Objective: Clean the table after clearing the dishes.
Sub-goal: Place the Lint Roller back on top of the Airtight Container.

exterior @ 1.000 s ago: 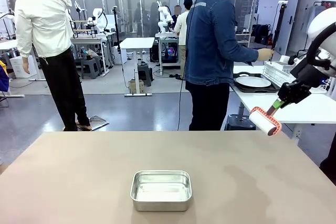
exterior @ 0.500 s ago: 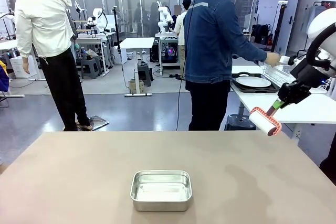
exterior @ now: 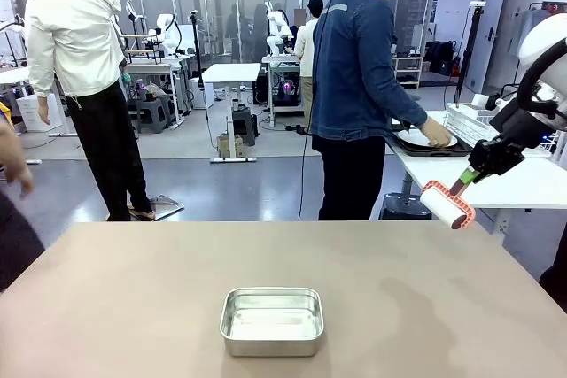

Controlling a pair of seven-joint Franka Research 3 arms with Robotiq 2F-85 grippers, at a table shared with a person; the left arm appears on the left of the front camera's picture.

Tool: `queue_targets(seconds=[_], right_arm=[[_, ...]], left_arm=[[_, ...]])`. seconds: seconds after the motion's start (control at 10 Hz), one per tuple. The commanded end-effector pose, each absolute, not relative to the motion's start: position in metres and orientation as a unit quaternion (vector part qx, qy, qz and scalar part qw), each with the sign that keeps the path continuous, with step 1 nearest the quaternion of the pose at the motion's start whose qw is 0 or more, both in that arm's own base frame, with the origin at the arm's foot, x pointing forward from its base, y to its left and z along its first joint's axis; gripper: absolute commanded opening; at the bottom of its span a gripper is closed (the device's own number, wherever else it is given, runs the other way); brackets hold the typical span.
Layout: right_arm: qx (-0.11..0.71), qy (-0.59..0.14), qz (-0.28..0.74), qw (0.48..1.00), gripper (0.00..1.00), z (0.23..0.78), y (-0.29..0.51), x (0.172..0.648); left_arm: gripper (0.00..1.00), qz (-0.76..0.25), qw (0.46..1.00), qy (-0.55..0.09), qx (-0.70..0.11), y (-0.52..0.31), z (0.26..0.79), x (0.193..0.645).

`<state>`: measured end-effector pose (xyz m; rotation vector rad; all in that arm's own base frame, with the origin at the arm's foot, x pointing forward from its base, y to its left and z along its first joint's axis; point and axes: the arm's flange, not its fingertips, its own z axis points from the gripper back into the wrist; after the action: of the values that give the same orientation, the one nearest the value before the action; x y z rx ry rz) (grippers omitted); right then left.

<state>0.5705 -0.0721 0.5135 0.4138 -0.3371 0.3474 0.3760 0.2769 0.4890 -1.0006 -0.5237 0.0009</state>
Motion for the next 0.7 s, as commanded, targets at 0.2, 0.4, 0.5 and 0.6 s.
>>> queue_targets(seconds=[0.2, 0.4, 0.5, 0.6], right_arm=[[0.171, -0.127, 0.359, 0.909, 0.22, 0.528, 0.036, 0.494], [0.136, -0.096, 0.448, 0.878, 0.22, 0.511, 0.107, 0.453], [0.129, -0.091, 0.481, 0.862, 0.22, 0.502, 0.141, 0.435], [0.127, -0.094, 0.512, 0.844, 0.22, 0.501, 0.18, 0.419]], left_arm=[[1.0, 0.004, 0.846, -0.241, -0.475, 0.276, 0.494, 0.371], [1.0, 0.004, 0.846, -0.241, -0.475, 0.276, 0.494, 0.371], [1.0, 0.004, 0.846, -0.241, -0.475, 0.276, 0.494, 0.371], [1.0, 0.004, 0.846, -0.241, -0.475, 0.276, 0.494, 0.371]])
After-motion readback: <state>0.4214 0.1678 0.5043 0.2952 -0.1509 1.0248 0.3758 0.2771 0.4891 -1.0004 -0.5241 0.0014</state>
